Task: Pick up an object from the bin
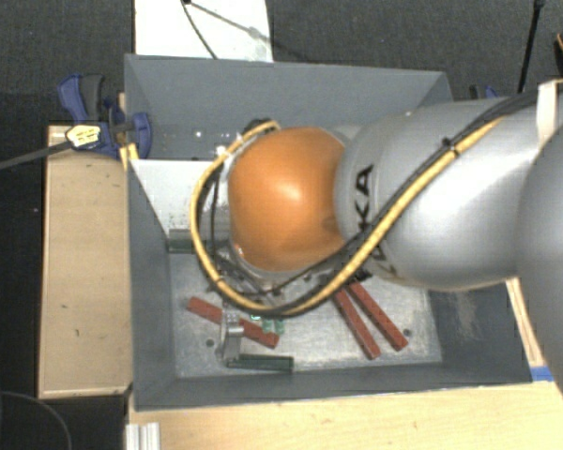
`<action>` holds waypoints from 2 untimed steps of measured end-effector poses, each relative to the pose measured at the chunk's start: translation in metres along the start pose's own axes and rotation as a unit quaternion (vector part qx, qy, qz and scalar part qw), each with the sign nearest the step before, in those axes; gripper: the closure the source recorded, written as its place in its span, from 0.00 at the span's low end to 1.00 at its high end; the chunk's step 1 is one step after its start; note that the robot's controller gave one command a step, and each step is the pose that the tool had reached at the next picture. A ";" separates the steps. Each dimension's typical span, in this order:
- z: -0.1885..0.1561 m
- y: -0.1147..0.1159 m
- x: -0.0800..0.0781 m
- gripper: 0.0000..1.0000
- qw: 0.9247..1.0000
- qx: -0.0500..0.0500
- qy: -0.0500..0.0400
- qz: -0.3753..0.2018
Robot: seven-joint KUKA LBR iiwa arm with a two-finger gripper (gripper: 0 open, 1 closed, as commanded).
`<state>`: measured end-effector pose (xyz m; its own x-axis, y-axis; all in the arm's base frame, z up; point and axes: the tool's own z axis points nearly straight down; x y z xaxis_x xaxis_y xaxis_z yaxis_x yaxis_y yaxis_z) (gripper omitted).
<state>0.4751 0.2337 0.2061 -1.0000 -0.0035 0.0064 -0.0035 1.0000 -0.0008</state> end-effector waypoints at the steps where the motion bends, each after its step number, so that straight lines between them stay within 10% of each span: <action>1: 0.140 -0.065 -0.038 0.00 0.999 0.000 -0.001 0.051; 2: 0.136 -0.062 -0.039 1.00 0.999 -0.001 -0.004 0.052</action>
Offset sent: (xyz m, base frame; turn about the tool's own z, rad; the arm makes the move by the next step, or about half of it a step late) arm 0.0375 -0.0622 -0.1361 0.0943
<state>0.5130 0.1715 0.0703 -0.9950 0.0995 -0.0011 0.0995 0.9950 0.0013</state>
